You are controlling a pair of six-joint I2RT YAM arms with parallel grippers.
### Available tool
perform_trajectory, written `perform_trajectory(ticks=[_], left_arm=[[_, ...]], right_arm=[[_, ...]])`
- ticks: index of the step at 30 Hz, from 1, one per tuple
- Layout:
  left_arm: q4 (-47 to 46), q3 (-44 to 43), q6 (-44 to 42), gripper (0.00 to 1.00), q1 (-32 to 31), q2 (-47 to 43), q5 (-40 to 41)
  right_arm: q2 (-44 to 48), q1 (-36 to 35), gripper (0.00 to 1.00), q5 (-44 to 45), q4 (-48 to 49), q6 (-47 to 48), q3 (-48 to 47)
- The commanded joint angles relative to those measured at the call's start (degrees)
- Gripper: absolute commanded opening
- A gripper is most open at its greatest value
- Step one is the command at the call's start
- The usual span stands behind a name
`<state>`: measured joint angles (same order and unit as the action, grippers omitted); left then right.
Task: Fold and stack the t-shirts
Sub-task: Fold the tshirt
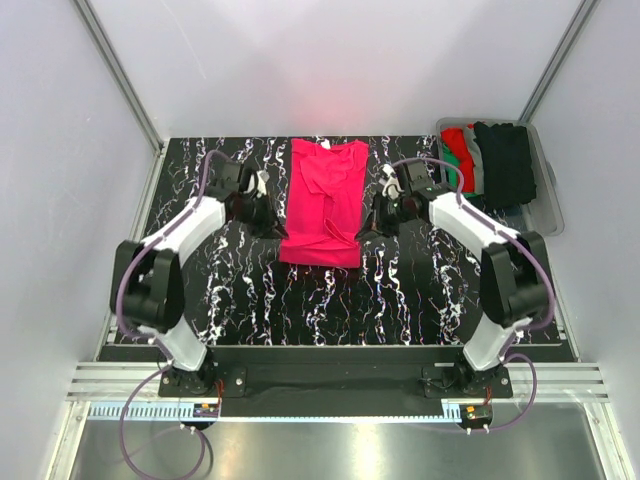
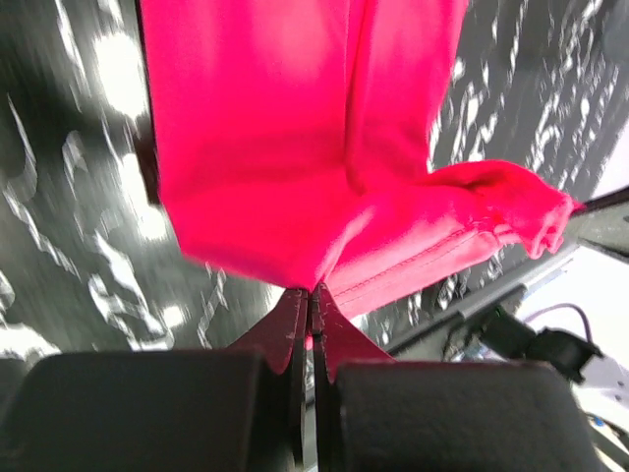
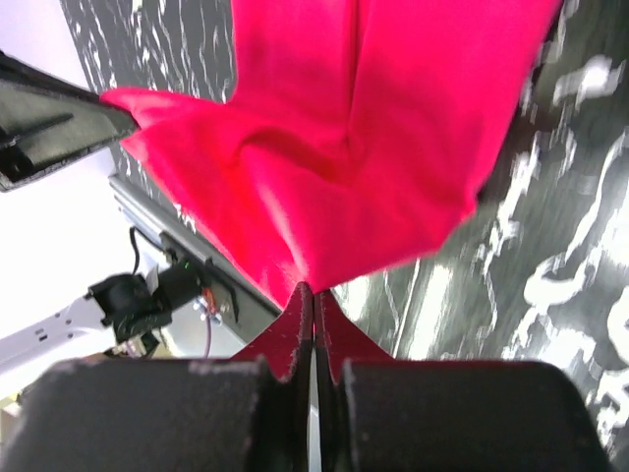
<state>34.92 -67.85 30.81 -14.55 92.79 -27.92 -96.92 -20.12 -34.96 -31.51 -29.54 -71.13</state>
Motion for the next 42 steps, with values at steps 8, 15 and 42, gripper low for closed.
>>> perform_trajectory(ticks=[8,15,42], left_arm=[[-1.4,-18.6,-7.0,0.0,2.5,15.8,2.8],[-2.0,-27.7,-9.1,0.0,2.9,25.2,2.6],[-5.9,-1.9,-1.6,0.63,6.5,17.5,-12.2]], right_arm=[[-14.0,3.9,0.0,1.6,2.2,5.2,-13.8],[-21.3,4.8,0.0,2.1,3.1,6.6,-22.0],[-14.2,4.0,0.42,-3.0,7.3,-3.8,1.3]])
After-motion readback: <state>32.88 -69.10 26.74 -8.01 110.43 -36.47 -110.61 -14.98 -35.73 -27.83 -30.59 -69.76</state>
